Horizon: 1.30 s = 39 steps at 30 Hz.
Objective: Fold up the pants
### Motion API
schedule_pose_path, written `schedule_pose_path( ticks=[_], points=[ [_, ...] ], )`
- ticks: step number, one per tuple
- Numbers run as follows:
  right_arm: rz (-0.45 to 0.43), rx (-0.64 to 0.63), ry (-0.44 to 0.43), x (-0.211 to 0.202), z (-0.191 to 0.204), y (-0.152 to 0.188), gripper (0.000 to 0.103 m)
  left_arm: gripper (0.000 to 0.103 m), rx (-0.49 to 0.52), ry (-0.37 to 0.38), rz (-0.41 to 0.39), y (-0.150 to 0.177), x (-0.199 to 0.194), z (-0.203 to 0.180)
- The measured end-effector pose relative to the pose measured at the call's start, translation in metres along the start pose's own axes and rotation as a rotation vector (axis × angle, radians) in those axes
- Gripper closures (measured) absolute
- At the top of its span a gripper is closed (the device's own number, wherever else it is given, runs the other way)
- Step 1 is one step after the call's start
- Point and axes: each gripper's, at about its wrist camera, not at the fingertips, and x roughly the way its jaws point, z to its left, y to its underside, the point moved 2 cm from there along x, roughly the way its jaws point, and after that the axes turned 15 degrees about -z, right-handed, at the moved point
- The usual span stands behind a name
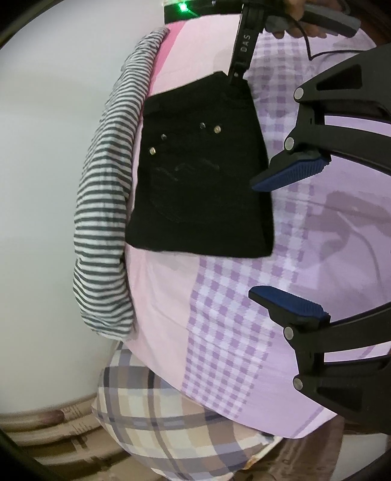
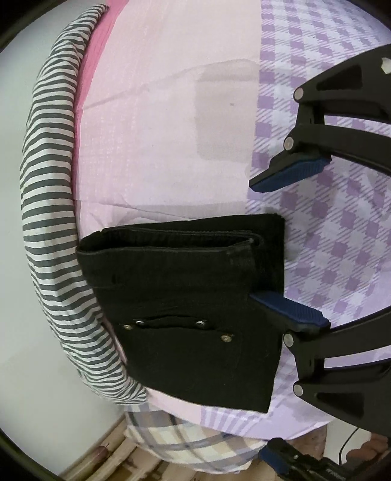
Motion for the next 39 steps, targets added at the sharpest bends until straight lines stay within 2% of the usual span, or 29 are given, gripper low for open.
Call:
schedule_pose_path(
  ticks=[7,14,18,24,39],
  points=[
    [-0.031,-0.055,0.024,-0.019,0.011,0.004,0.038,0.036,-0.013,-0.001,0.003,0.013,-0.004,0.005],
    [-0.146,-0.169,0.015,-0.063,0.047,0.005,0.037,0.036,-0.023,0.018,0.007,0.018,-0.005,0.003],
    [-0.201,-0.223,0.002,-0.081,0.071,0.005,0.03,0.036,-0.014,0.025,-0.002,0.019,-0.009,0.0],
    [-0.264,-0.221,0.018,-0.096,0.091,0.01,0.02,0.036,0.014,0.005,-0.009,0.022,-0.009,-0.003],
    [-0.274,-0.234,0.063,-0.103,0.097,0.028,0.011,0.036,0.035,-0.013,-0.03,0.022,-0.013,-0.006]
  ],
)
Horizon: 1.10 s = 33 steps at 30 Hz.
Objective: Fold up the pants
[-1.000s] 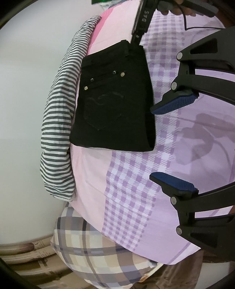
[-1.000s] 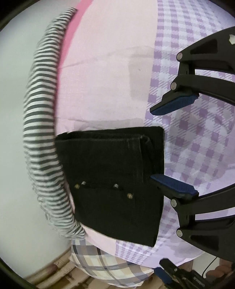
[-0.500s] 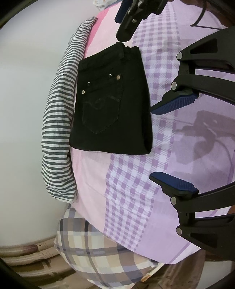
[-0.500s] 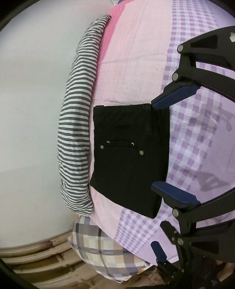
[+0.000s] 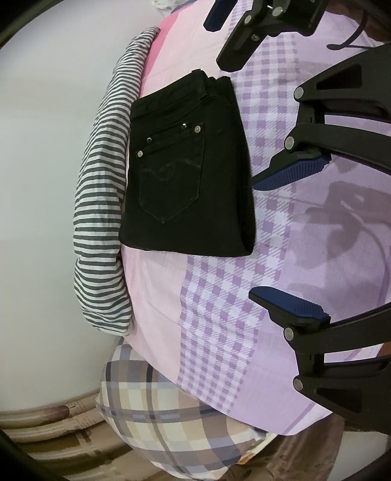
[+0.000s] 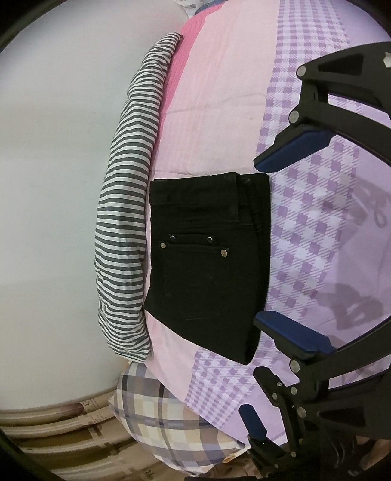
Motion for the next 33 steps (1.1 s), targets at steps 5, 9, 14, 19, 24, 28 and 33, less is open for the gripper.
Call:
schedule_pose_path(
  ticks=[5,9,14,19,24,28,33],
  points=[
    [0.003,0.014,0.007,-0.002,-0.002,0.004,0.011,0.036,0.012,0.0,-0.001,0.001,-0.001,-0.003],
    [0.006,0.011,0.012,-0.003,-0.003,0.007,0.011,0.036,0.02,-0.002,-0.008,0.002,-0.003,-0.004],
    [0.009,-0.004,0.015,-0.003,-0.001,0.009,0.011,0.036,0.03,-0.002,-0.013,0.002,-0.003,-0.006],
    [0.016,-0.007,0.015,-0.002,0.001,0.011,0.011,0.036,0.039,-0.003,-0.015,0.002,-0.003,-0.007],
    [0.023,-0.002,0.012,0.0,0.0,0.013,0.011,0.036,0.041,-0.005,-0.016,0.002,-0.003,-0.007],
    [0.027,0.004,0.011,0.0,-0.001,0.014,0.011,0.036,0.044,-0.008,-0.016,0.002,-0.003,-0.008],
    [0.037,0.01,0.01,0.003,-0.002,0.016,0.011,0.036,0.052,-0.01,-0.021,0.002,-0.002,-0.008]
  ],
)
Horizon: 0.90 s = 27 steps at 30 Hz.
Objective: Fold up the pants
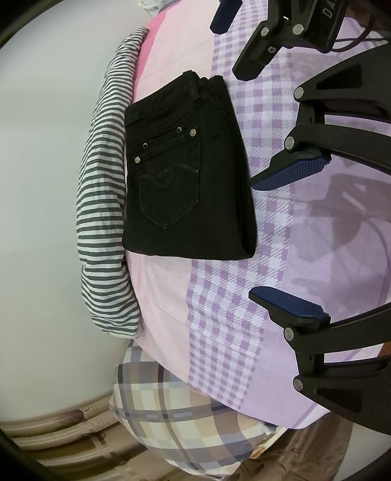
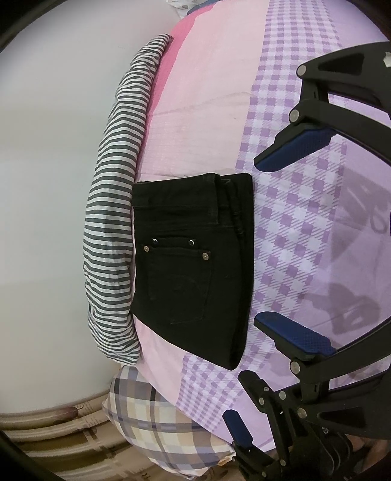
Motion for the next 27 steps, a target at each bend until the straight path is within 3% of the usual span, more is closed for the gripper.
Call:
schedule_pose_path(
  ticks=[27],
  points=[
    [0.016,0.017,-0.002,0.0007,-0.0032,0.0033,0.011,0.036,0.016,0.019,-0.003,-0.0007,0.0002,-0.001]
  ],
)
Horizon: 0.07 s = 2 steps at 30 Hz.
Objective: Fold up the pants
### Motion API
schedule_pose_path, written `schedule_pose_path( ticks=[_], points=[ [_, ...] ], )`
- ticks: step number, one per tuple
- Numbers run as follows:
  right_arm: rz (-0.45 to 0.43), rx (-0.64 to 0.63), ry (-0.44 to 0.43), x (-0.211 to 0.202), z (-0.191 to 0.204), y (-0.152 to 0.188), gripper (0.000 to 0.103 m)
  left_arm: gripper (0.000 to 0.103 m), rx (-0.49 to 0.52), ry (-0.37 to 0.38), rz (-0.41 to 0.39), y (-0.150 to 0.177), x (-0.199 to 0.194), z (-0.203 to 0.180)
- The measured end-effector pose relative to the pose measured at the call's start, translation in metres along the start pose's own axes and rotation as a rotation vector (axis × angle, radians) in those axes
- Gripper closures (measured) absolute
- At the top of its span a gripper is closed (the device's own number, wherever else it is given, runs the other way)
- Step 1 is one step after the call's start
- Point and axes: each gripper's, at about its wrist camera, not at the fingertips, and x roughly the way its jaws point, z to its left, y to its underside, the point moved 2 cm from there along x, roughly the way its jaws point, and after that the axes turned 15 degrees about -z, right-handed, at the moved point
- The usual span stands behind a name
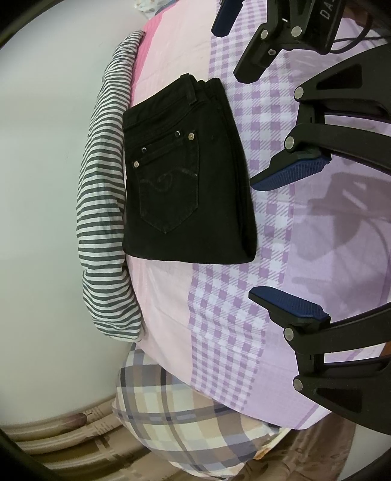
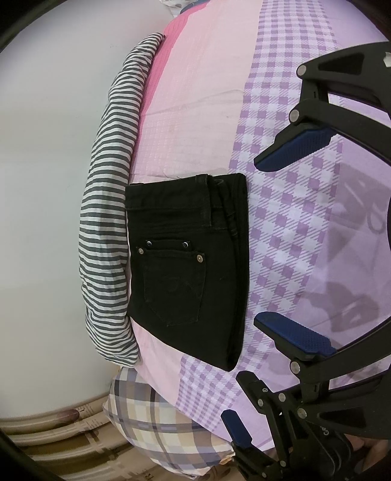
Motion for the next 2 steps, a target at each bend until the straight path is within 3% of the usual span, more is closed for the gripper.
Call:
schedule_pose_path(
  ticks=[2],
  points=[
    [0.001,0.001,-0.002,0.0,0.0,0.0001,0.011,0.036,0.0,0.001,0.002,-0.0004,0.0005,-0.0007]
  ],
)
